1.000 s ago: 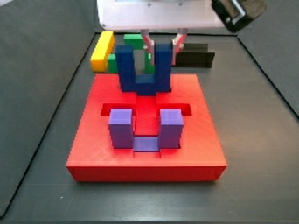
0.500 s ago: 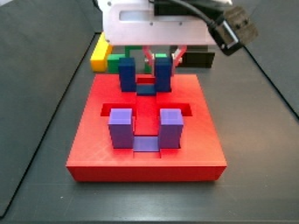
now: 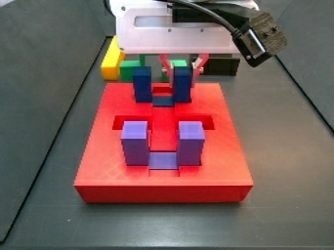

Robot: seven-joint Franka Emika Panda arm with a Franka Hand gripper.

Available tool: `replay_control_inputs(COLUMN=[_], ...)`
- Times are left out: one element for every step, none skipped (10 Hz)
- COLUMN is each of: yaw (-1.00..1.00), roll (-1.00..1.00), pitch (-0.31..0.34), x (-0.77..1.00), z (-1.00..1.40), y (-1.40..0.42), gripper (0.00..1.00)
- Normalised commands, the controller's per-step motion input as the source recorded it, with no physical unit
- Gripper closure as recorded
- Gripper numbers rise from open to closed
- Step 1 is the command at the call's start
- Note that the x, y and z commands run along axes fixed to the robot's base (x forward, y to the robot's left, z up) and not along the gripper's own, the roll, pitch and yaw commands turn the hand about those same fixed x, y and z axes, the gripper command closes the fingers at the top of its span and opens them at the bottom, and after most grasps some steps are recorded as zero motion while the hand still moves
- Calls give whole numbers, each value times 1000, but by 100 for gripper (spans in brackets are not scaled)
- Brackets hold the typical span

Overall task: Pick up the blue object. Move up. Place the blue object on the fixture. Regrasp the blue object. Move to above the board. Insert the blue object.
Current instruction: Insert the blue object.

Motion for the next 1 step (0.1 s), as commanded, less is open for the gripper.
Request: replay_control_inputs(yaw=[0], roll=[0], pitch=[0], x=[0], z=[0], y=[0], gripper=[100])
